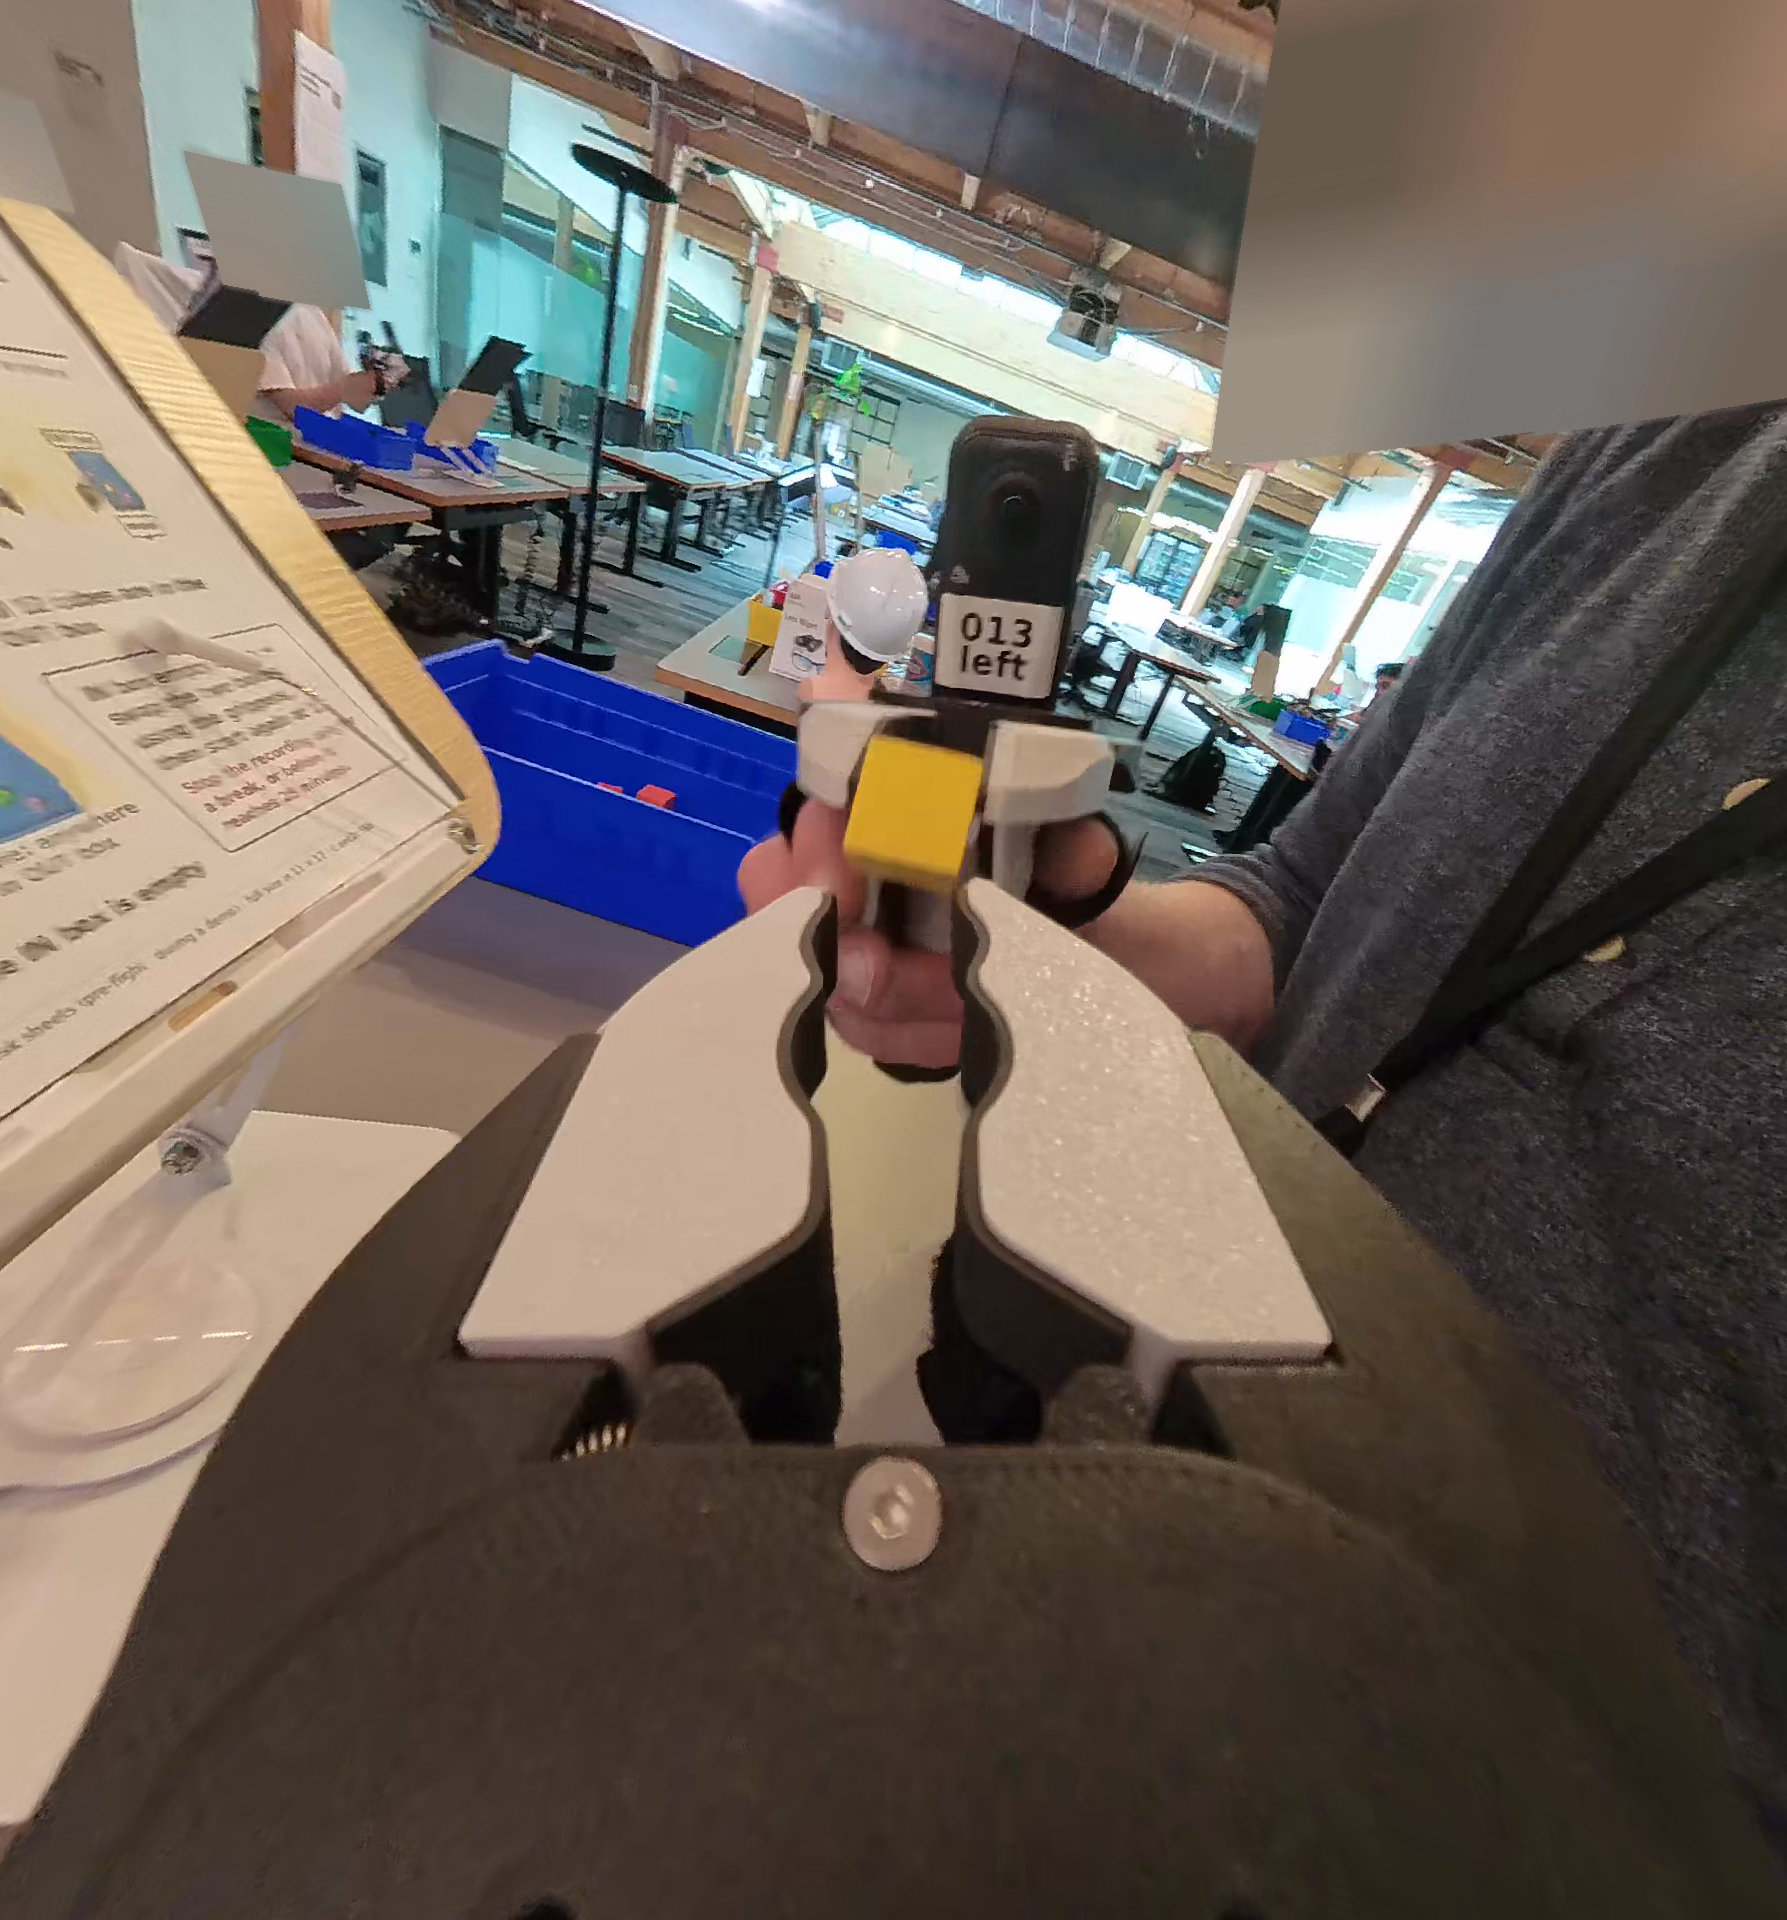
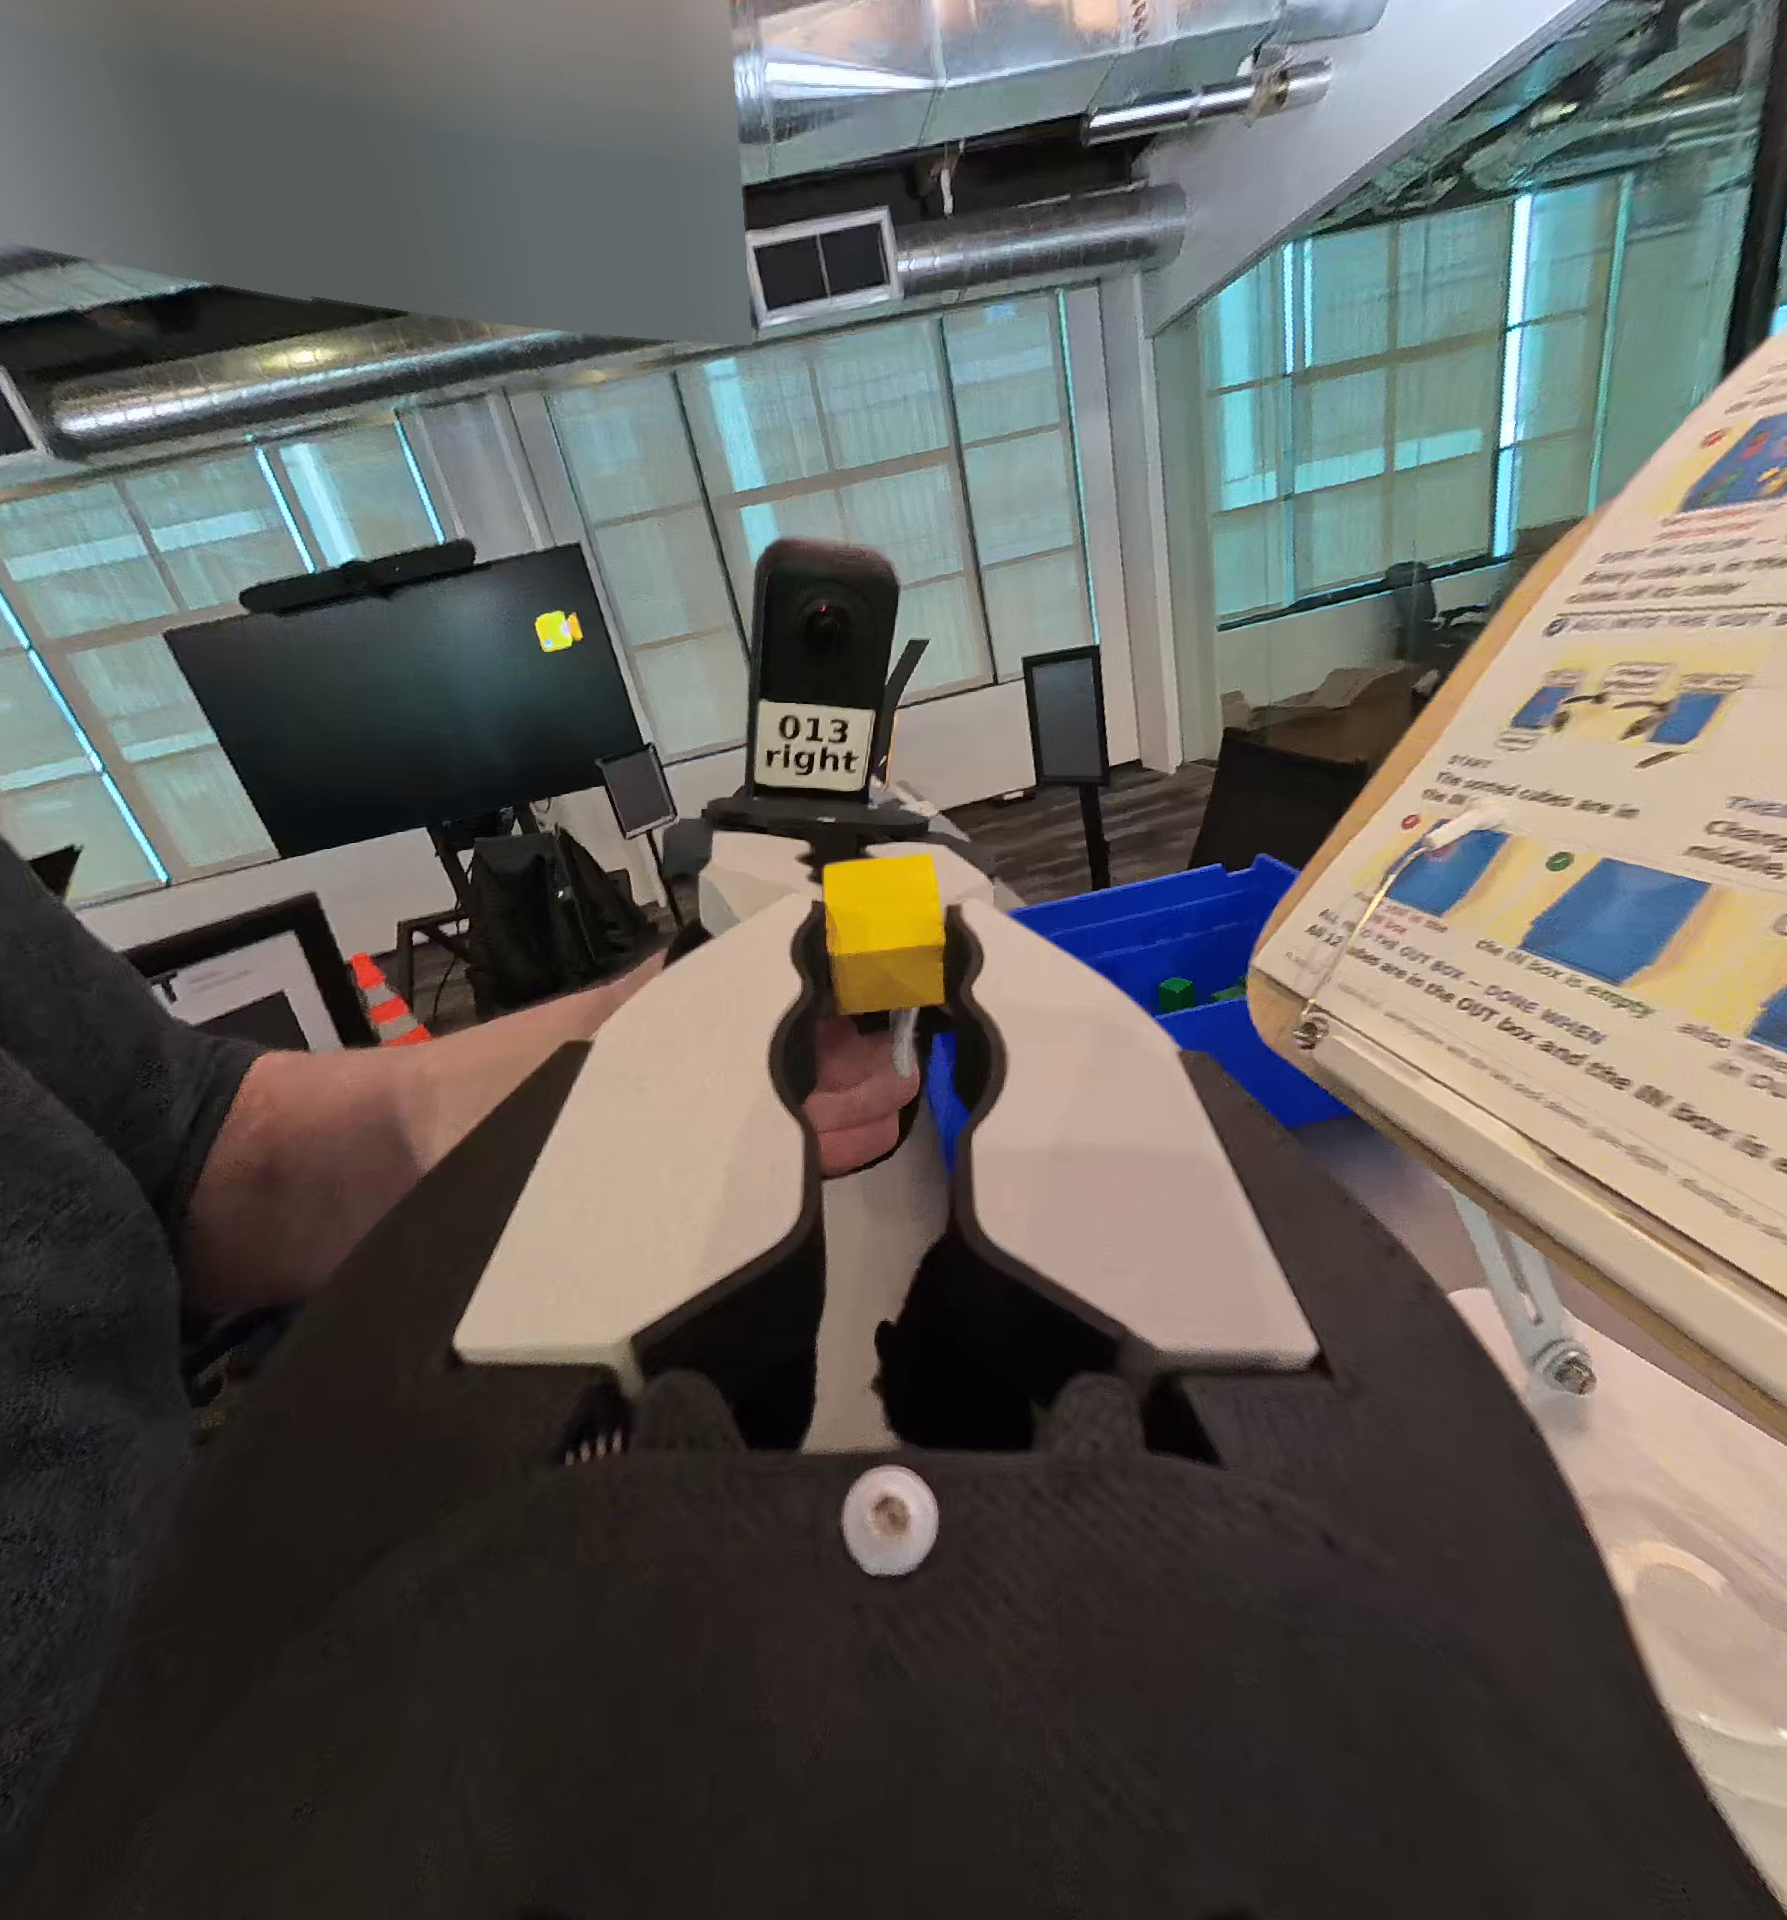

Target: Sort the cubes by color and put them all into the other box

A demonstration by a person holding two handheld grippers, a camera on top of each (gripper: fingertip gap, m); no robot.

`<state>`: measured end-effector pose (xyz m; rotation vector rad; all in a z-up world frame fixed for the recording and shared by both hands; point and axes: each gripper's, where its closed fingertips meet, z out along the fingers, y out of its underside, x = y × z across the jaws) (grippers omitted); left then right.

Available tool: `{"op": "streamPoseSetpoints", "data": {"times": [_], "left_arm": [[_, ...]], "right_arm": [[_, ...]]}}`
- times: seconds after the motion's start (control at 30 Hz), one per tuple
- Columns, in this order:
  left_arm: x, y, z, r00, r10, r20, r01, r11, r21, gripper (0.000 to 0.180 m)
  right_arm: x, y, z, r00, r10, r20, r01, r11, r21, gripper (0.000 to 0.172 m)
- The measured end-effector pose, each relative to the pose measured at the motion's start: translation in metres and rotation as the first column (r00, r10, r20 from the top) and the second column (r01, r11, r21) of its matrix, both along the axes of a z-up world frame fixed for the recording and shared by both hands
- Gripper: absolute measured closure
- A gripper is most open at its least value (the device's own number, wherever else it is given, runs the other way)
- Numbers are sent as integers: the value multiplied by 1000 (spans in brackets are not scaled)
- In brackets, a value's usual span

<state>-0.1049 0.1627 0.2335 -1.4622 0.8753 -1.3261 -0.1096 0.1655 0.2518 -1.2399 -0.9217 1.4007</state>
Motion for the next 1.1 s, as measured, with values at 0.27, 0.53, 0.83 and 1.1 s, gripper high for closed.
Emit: {"op": "streamPoseSetpoints", "data": {"times": [0.27, 0.53, 0.83, 1.1], "left_arm": [[-37, 19, -9, 985, 145, -99, -142, 989, 36, 180], [-53, 26, -27, 959, 204, -196, -207, 978, 2, 180], [-60, 32, -39, 941, 245, -233, -259, 965, -31, 180], [-143, 54, -61, 791, 457, -406, -492, 870, 23, 174]], "right_arm": [[142, 92, -12, 899, -422, 116, 419, 907, 52, 150], [353, 191, -94, 465, -776, 426, 820, 559, 122, 150], [439, 217, -146, 224, -800, 556, 940, 329, 94, 143], [368, 174, -98, 414, -804, 426, 870, 488, 76, 155]]}}
